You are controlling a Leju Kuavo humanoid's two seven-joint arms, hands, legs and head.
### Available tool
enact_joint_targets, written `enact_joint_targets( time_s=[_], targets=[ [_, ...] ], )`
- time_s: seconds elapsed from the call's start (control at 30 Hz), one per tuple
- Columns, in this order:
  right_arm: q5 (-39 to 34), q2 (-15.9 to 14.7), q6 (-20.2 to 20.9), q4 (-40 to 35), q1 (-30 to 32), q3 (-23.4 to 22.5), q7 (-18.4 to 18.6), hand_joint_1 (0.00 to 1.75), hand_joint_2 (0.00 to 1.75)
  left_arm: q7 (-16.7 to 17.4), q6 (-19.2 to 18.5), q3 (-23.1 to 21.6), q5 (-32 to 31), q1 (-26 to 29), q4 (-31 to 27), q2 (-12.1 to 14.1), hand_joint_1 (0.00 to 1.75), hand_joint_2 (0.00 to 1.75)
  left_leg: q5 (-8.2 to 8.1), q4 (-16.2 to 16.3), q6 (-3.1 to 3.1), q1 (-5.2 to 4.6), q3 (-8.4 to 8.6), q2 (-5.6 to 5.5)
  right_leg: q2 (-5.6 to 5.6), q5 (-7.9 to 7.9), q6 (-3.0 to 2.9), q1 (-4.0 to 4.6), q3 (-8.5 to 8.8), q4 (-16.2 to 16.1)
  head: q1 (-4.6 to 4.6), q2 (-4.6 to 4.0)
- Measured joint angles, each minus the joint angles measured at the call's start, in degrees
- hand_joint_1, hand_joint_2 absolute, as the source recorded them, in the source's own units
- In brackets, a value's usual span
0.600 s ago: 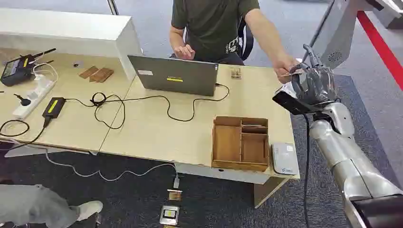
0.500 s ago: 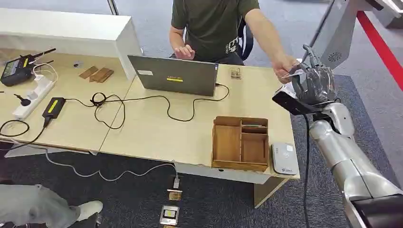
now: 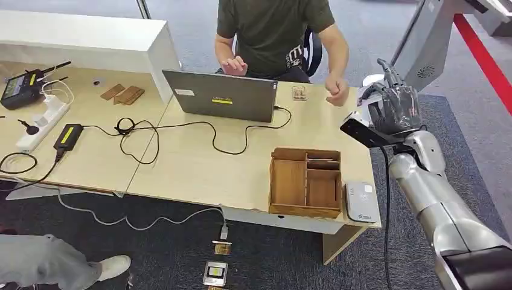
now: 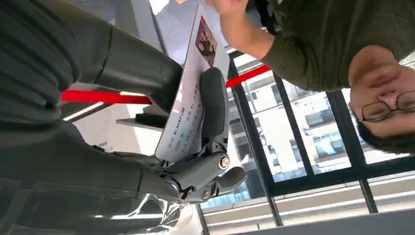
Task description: Pass the card to the sensor for recognition and then transmit it.
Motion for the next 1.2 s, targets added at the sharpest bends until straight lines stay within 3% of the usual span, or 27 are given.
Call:
enact_joint_targets(
  time_s=[0.93, 1.2],
  targets=[
    [0.55, -5.38, 1.16, 2.56, 2.47, 1.68, 5.66, 1.75, 1.75, -0.46, 0.04, -1.73, 1.09, 0.21, -0.44, -0.20, 0.00, 0.00, 0.00, 0.00, 0.00, 0.00, -0.02, 0.00, 0.00, 0.00, 0.00, 0.00, -0.02, -0.01, 0.00, 0.00],
    [-0.35, -7.52, 1.70, 2.67, 4.56, 1.64, 6.43, 1.75, 1.75, -2.45, -0.46, -1.73, 2.25, 0.28, -0.42, -0.42, 0.00, 0.00, 0.00, 0.00, 0.00, 0.00, -0.04, -0.01, 0.00, 0.00, 0.00, 0.00, -0.02, -0.01, 0.00, 0.00]
  ],
)
